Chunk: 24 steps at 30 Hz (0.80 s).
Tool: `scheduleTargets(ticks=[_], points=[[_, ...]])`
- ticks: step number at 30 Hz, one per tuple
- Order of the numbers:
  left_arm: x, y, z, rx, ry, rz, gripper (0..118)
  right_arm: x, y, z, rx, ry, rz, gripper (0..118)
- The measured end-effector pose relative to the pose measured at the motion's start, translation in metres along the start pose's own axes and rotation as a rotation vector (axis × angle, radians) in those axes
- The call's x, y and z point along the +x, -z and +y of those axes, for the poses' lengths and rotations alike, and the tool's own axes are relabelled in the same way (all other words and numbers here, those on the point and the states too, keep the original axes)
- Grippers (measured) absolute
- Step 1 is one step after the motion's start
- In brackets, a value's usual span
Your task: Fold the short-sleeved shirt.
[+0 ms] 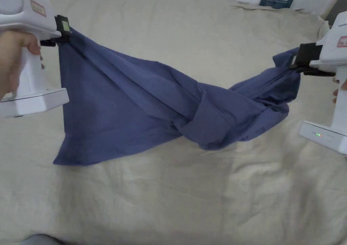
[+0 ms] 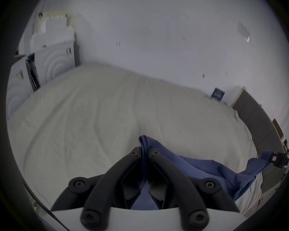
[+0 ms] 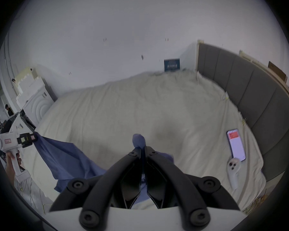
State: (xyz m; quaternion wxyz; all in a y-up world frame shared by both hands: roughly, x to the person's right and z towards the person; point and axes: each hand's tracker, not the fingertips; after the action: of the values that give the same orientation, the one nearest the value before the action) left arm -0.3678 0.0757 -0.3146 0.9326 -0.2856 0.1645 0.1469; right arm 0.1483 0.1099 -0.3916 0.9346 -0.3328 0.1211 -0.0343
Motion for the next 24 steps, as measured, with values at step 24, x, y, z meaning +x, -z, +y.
scheduleTargets(ticks=[24], points=[[-0.013, -0.171, 0.128, 0.417, 0.023, 0.201, 3, 0.011, -0.19, 0.152, 0.43, -0.01, -0.21, 2]])
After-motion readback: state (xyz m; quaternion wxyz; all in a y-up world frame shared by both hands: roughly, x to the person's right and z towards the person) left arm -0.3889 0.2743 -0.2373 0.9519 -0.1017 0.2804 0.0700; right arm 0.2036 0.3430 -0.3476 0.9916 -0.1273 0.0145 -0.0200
